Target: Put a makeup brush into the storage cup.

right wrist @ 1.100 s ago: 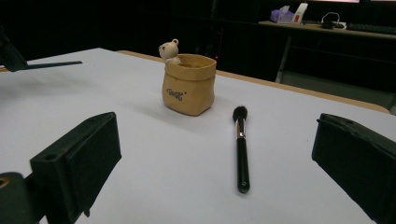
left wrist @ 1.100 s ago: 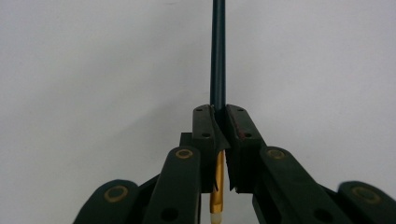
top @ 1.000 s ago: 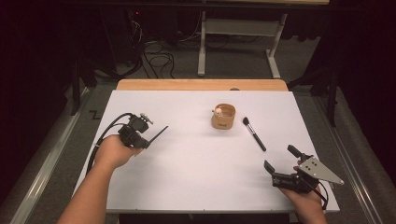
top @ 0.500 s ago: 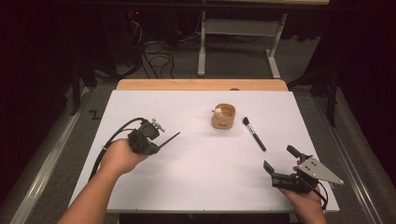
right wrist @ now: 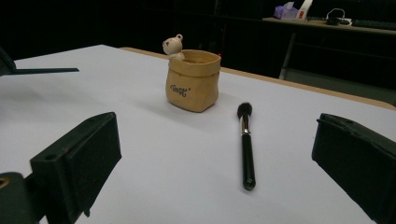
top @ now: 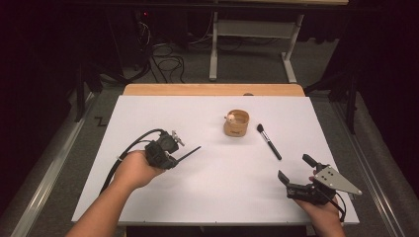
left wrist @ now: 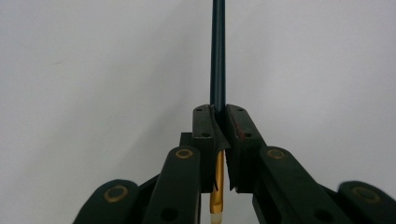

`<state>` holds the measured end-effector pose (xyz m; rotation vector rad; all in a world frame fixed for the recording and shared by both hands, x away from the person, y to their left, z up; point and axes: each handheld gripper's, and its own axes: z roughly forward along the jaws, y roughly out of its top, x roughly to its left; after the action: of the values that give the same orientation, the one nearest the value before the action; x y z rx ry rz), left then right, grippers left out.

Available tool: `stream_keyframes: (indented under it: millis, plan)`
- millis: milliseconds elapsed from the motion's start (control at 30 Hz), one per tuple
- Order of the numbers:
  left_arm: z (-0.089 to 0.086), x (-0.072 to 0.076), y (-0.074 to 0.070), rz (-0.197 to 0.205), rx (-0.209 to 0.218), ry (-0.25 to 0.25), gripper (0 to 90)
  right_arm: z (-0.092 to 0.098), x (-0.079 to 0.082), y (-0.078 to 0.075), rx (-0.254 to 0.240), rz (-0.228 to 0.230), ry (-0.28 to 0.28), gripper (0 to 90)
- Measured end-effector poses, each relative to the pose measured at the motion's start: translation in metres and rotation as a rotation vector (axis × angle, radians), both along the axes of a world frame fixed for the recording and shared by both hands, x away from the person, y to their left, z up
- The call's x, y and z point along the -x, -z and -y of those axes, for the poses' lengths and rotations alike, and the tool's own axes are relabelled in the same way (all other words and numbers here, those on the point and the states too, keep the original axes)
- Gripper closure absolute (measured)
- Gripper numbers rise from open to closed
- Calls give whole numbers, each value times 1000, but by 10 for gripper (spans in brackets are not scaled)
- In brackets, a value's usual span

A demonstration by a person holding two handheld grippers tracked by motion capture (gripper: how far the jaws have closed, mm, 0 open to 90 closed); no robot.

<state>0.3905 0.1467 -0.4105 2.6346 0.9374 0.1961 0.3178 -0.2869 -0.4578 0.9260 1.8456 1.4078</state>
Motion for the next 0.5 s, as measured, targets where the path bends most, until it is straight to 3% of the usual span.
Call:
stream_keyframes:
  millis: [500]
  plan:
    - [23,15,6,-1,-12,100,835,-8,-2,5,29,-34,-28,44]
